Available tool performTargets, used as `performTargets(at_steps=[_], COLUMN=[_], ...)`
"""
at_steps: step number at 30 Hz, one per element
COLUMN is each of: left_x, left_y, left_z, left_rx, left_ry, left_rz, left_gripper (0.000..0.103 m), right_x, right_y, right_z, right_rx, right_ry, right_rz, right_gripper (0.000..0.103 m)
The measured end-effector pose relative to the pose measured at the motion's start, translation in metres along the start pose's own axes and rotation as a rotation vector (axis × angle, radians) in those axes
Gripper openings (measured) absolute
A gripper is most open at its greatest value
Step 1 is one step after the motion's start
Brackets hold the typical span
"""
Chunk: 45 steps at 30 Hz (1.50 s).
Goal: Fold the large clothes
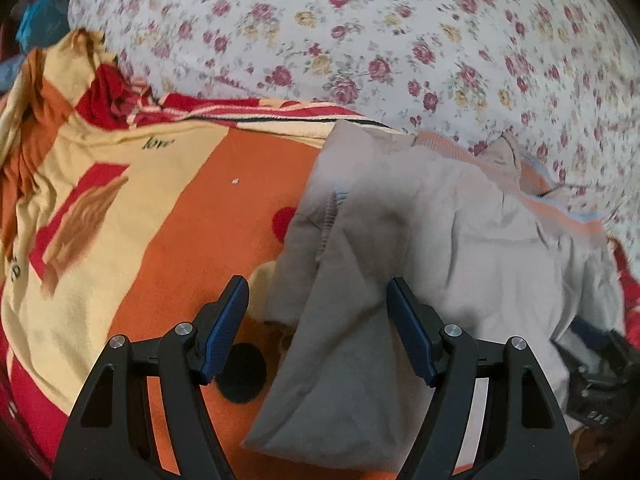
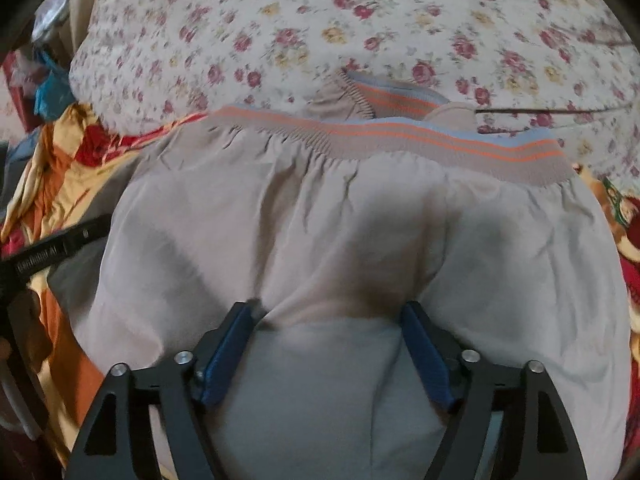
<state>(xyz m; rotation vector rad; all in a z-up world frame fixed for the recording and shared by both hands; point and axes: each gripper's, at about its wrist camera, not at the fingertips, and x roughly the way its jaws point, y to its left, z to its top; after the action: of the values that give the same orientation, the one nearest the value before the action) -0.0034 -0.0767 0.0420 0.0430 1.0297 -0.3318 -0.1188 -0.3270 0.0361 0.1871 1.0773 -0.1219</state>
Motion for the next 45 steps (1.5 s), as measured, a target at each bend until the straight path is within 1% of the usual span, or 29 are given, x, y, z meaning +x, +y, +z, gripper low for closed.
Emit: performTargets(at_steps=[3,5,6,8,9,11,13,15,18,21,23,26,27,30,31,32,33,34,35,37,38,40,42,45], left_x=[-0.005,-0.006,-0.005,-0.003,-0.002,0.0,0.001,0.002,0.006,0.009,0.009,0.01,0.01,0.011,0.011,0.011,0.012,0.012,0.012,0.012,0.012,0.014,0.016,0.017], left_y=[0.004,0.004,0.003,0.003,0.003,0.003,0.004,0.004,0.004,0.002,0.003,0.006,0.007,0.008,0.007,0.007,0.006,0.005,0.005,0.004,0.003,0.005,0.008,0.01], left_z=[0.001,0.002,0.002,0.002,0.002,0.003,0.003,0.004,0.005,0.006,0.007,0.007,0.007,0.007,0.007,0.007,0.006,0.006,0.005,0.004,0.004,0.003,0.003,0.004], left_rx=[-0.008,-0.001,0.002,0.0,0.0,0.0,-0.002,-0.006,-0.009,-0.005,-0.006,-0.02,-0.026,-0.035,-0.036,-0.035,-0.033,-0.029,-0.025,-0.012,-0.008,-0.016,-0.032,-0.042], left_ry=[-0.003,-0.008,-0.007,0.002,0.005,0.007,0.009,0.013,0.021,0.028,0.03,0.038,0.042,0.046,0.046,0.046,0.044,0.043,0.043,0.038,0.034,0.029,0.038,0.049], left_rz=[-0.005,0.002,0.003,-0.001,-0.005,-0.006,-0.007,-0.009,-0.013,-0.017,-0.021,-0.031,-0.035,-0.04,-0.038,-0.036,-0.034,-0.035,-0.031,-0.023,-0.016,-0.005,-0.016,-0.031], left_gripper=[0.072,0.072,0.072,0.072,0.072,0.072,0.072,0.072,0.072,0.072,0.072,0.072,0.072,0.072,0.072,0.072,0.072,0.072,0.072,0.073,0.076,0.08,0.08,0.08], right_x=[-0.009,-0.019,-0.023,-0.022,-0.018,-0.007,0.008,0.022,0.041,0.054,0.054,0.041,0.03,-0.005,-0.011,-0.013,-0.004,0.01,0.02,0.022,0.02,0.013,0.003,-0.013], right_y=[0.003,0.012,0.021,0.035,0.043,0.053,0.057,0.056,0.062,0.072,0.075,0.07,0.067,0.057,0.053,0.047,0.042,0.039,0.039,0.044,0.046,0.042,0.039,0.038], right_z=[0.004,0.009,0.015,0.024,0.028,0.037,0.047,0.057,0.066,0.071,0.072,0.072,0.069,0.055,0.05,0.043,0.037,0.034,0.031,0.031,0.034,0.036,0.035,0.029], right_rx=[0.035,0.027,0.004,-0.034,-0.056,-0.081,-0.063,-0.018,0.012,-0.015,-0.029,-0.014,-0.009,0.003,0.023,0.051,0.069,0.069,0.058,0.009,0.008,0.042,0.062,0.05], right_ry=[0.007,-0.026,-0.046,-0.059,-0.062,-0.059,-0.05,-0.036,-0.021,-0.015,-0.013,-0.011,-0.033,-0.127,-0.149,-0.159,-0.122,-0.066,-0.03,-0.04,-0.021,-0.017,-0.028,-0.051], right_rz=[-0.004,0.02,0.019,-0.026,-0.051,-0.073,-0.063,-0.044,-0.025,-0.058,-0.066,-0.019,-0.006,-0.012,-0.017,-0.025,-0.034,-0.045,-0.047,-0.072,-0.067,-0.024,0.007,0.002], right_gripper=[0.076,0.076,0.076,0.076,0.076,0.071,0.063,0.06,0.06,0.06,0.06,0.06,0.06,0.061,0.066,0.067,0.067,0.068,0.068,0.068,0.068,0.068,0.067,0.068])
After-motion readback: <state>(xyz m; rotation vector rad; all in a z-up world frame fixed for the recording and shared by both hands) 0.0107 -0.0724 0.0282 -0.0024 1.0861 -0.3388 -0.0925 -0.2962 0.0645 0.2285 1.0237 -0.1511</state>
